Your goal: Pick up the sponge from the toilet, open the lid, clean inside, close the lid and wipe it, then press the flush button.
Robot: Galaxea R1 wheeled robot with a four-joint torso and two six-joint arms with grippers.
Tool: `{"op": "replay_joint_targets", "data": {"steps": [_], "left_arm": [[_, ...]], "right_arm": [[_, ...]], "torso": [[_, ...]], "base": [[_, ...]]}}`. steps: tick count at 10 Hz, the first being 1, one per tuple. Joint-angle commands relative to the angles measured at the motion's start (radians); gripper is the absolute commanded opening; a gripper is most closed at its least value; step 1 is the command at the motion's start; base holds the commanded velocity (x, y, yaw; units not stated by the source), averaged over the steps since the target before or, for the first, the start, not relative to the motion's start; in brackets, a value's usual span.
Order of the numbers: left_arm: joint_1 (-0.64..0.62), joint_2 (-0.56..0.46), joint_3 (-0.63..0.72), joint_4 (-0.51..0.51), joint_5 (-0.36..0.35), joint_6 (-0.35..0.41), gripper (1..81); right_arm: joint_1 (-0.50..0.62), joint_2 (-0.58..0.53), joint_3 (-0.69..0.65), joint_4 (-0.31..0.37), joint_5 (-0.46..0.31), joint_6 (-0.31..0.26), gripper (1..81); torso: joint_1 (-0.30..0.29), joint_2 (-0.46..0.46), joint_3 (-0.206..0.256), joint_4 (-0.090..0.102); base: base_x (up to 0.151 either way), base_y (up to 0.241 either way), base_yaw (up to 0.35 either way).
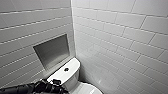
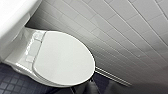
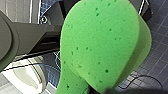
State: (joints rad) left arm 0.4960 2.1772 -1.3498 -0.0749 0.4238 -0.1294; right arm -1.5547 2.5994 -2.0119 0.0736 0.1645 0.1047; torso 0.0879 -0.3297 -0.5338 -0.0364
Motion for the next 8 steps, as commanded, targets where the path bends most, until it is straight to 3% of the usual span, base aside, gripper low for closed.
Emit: {"op": "replay_joint_targets", "data": {"steps": [1,3,6,8], "left_arm": [[-0.236,0.027,-0.051,-0.080,0.062,-0.081,1.0],[-0.322,0.082,-0.124,-0.083,0.135,-0.144,1.0],[-0.394,0.174,-0.284,-0.083,0.139,-0.229,1.0],[-0.421,0.233,-0.393,-0.085,0.147,-0.243,1.0]], "right_arm": [[0.007,-0.019,0.010,-0.006,-0.066,-0.002,1.0],[0.011,-0.014,0.010,-0.006,-0.066,-0.002,1.0],[0.011,-0.011,0.012,-0.005,-0.066,0.001,1.0],[0.011,-0.011,0.012,-0.006,-0.066,0.003,1.0]], "torso": [[0.000,0.000,0.000,0.000],[0.000,0.000,0.000,0.000],[0.000,0.000,0.000,0.000],[0.001,0.000,-0.001,0.000]], "base": [[0.000,0.000,0.000],[0.000,0.000,0.000],[0.000,0.000,0.000],[0.000,0.000,0.000]]}}
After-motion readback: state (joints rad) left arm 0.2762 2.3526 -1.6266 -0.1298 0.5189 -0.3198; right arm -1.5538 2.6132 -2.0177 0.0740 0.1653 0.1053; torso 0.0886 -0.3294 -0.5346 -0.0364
